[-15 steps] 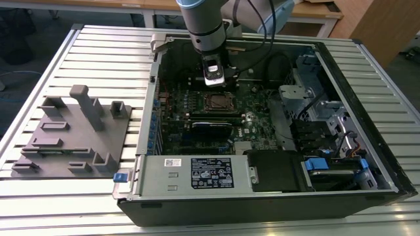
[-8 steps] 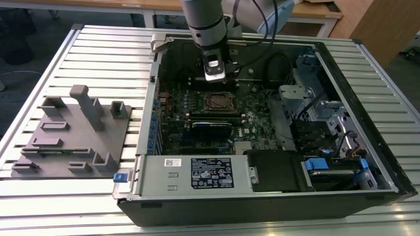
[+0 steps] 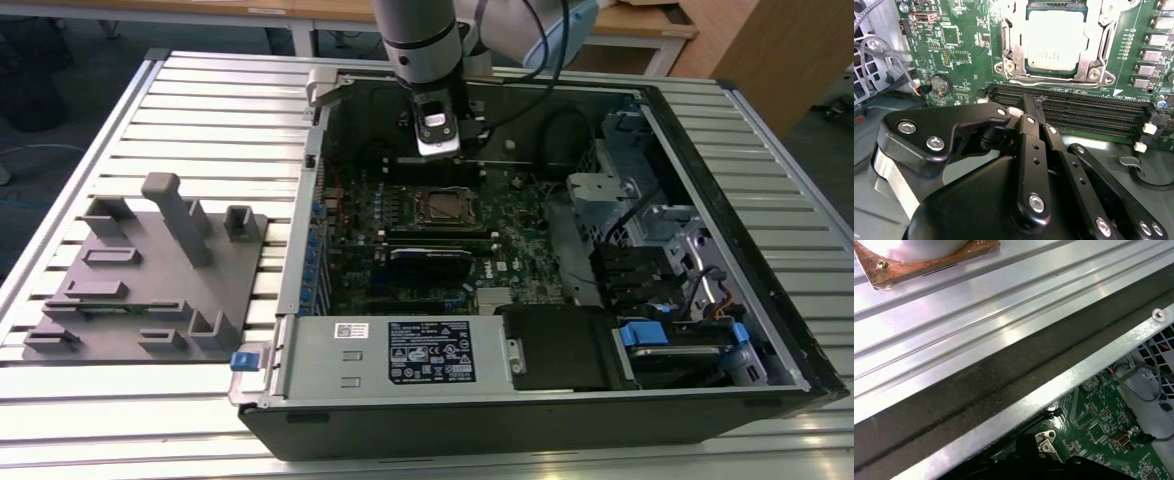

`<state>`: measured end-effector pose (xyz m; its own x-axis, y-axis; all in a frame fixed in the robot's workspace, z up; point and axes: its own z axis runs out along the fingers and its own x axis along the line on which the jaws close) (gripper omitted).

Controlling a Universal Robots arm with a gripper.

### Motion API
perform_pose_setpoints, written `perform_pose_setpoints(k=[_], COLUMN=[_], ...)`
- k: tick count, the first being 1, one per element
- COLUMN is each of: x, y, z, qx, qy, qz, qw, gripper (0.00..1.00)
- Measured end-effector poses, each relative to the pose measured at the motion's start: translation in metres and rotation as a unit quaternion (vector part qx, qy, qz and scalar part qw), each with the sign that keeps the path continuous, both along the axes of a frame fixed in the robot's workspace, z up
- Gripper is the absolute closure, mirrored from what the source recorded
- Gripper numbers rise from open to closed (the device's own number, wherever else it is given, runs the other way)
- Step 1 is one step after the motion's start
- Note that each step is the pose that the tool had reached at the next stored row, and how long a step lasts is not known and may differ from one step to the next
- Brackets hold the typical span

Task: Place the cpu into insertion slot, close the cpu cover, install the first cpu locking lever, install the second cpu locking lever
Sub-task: 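Install the first cpu locking lever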

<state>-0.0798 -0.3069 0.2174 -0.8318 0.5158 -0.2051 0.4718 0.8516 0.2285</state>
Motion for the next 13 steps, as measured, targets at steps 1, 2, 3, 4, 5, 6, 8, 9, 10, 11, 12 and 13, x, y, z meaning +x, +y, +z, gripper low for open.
perform_pose_setpoints(k=[1, 2, 3, 4, 5, 6, 8, 9, 10, 11, 12, 13], x=[0.0000, 0.0000, 0.0000, 0.0000, 0.0000, 0.0000, 0.0000, 0.0000, 0.0000, 0.0000, 0.0000, -0.0001], y=[0.0000, 0.0000, 0.0001, 0.0002, 0.0004, 0.0006, 0.0007, 0.0007, 0.0007, 0.0007, 0.0007, 0.0007], z=[0.0000, 0.0000, 0.0001, 0.0001, 0.0000, -0.0002, -0.0005, -0.0006, -0.0007, -0.0008, -0.0008, -0.0008], qx=[0.0000, -0.0002, -0.0017, -0.0049, -0.0101, -0.0154, -0.0239, -0.0267, -0.0293, -0.0306, -0.0308, -0.0308], qy=[0.0000, 0.0000, 0.0005, 0.0015, 0.0032, 0.0052, 0.0102, 0.0130, 0.0167, 0.0196, 0.0205, 0.0206], qz=[0.000, 0.000, 0.000, 0.000, 0.000, 0.000, 0.000, 0.000, 0.000, 0.000, 0.000, 0.000], qw=[1.0000, 1.0000, 1.0000, 1.0000, 0.9999, 0.9999, 0.9997, 0.9996, 0.9994, 0.9993, 0.9993, 0.9993], gripper=[0.90, 0.90, 0.90, 0.90, 0.90, 0.90, 0.90, 0.90, 0.90, 0.90, 0.90, 0.90])
